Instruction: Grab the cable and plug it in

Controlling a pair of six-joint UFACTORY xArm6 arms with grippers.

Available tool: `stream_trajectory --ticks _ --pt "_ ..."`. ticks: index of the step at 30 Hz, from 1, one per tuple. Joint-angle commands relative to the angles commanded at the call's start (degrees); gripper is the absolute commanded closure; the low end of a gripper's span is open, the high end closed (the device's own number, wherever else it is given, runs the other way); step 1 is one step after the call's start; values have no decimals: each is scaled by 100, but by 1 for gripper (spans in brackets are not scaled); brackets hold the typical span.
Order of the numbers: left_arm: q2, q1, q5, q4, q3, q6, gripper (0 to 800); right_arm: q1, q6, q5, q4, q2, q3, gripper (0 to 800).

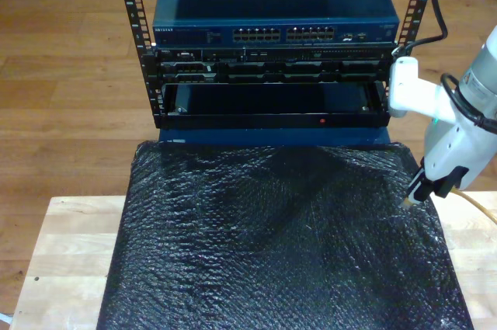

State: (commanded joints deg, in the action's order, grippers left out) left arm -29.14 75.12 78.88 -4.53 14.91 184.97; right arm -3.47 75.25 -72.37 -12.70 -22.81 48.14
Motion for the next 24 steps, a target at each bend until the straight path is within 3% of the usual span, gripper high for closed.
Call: stream_trajectory --ticks 9,18,24 --pt "35 343 -1433 35 -756 -158 0 -167 -18 35 -18 18 -141 797" --pt "88 343 -1495 35 -765 -158 0 -273 -26 53 -35 35 -193 797" --pt "88 352 -1495 35 -765 -158 0 -264 18 387 -18 0 -571 797"
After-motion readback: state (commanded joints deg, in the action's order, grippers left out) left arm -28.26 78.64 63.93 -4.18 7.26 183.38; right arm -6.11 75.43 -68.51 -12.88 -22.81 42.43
